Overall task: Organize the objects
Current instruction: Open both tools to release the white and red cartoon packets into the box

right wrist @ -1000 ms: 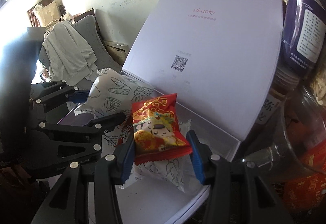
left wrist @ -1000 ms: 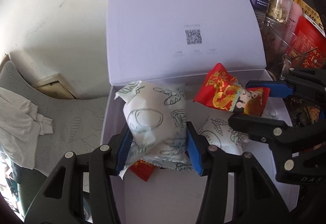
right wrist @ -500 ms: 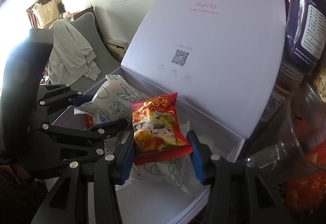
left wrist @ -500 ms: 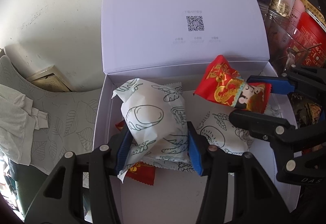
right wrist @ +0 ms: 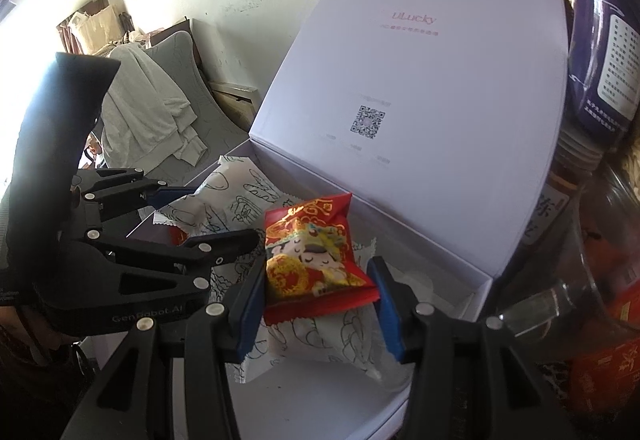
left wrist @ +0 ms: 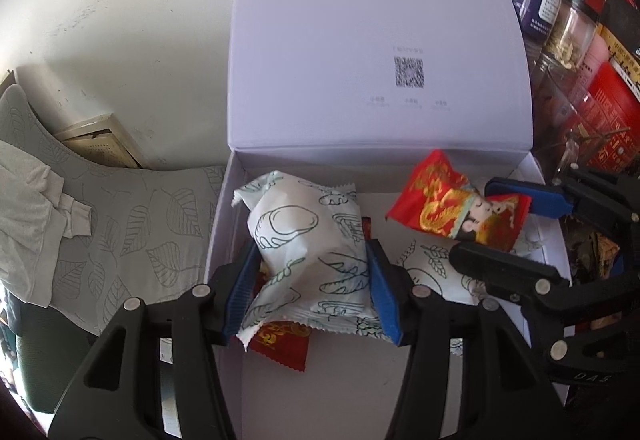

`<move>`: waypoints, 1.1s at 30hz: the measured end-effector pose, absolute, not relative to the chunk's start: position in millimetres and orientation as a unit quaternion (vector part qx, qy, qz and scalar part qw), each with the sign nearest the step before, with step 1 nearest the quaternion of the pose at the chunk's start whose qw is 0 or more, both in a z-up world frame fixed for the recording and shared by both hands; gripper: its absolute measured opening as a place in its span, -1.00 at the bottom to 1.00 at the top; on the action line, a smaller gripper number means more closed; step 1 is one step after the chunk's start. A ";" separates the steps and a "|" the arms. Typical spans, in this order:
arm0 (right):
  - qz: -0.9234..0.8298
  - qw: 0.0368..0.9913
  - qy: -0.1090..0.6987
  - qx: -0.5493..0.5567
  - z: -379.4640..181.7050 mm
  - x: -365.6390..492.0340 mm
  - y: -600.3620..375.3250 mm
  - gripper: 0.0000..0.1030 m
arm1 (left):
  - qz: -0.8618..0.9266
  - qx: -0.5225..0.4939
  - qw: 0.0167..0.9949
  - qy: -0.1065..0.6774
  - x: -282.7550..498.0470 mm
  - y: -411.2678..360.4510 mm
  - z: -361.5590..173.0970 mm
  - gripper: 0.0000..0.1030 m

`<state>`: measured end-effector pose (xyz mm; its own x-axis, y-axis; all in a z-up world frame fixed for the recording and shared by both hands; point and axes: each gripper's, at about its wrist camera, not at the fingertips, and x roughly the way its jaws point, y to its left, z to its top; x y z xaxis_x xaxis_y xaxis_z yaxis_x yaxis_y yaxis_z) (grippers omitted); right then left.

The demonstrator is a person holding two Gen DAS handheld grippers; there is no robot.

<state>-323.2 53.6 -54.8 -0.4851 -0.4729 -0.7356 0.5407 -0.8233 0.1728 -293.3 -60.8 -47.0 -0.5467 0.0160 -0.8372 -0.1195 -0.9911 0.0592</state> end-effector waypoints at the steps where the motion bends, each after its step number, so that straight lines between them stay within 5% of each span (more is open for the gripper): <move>1: -0.861 0.297 0.039 0.411 -53.8 -322.9 53.6 -0.01 | 0.880 -0.470 0.034 0.054 -294.0 -63.3 -44.1 0.06; 16: -0.868 0.275 0.049 0.411 -51.5 -323.2 53.3 0.00 | 0.897 -0.433 0.025 0.078 -292.0 -64.2 -33.9 0.14; 22: -0.873 0.245 0.066 0.416 -46.5 -321.9 56.4 0.16 | 0.897 -0.432 0.013 0.091 -296.0 -65.3 -38.2 0.16; 33: -0.892 0.215 0.074 0.391 -17.4 -306.4 65.8 0.56 | 0.911 -0.407 0.006 0.071 -283.3 -69.9 -13.4 0.67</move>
<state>-306.4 65.8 -17.4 -0.6012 -0.3253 -0.7299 0.4412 -0.8967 0.0362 -283.3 -69.9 -13.4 -0.6684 -0.0465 -0.7424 -0.0698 -0.9897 0.1249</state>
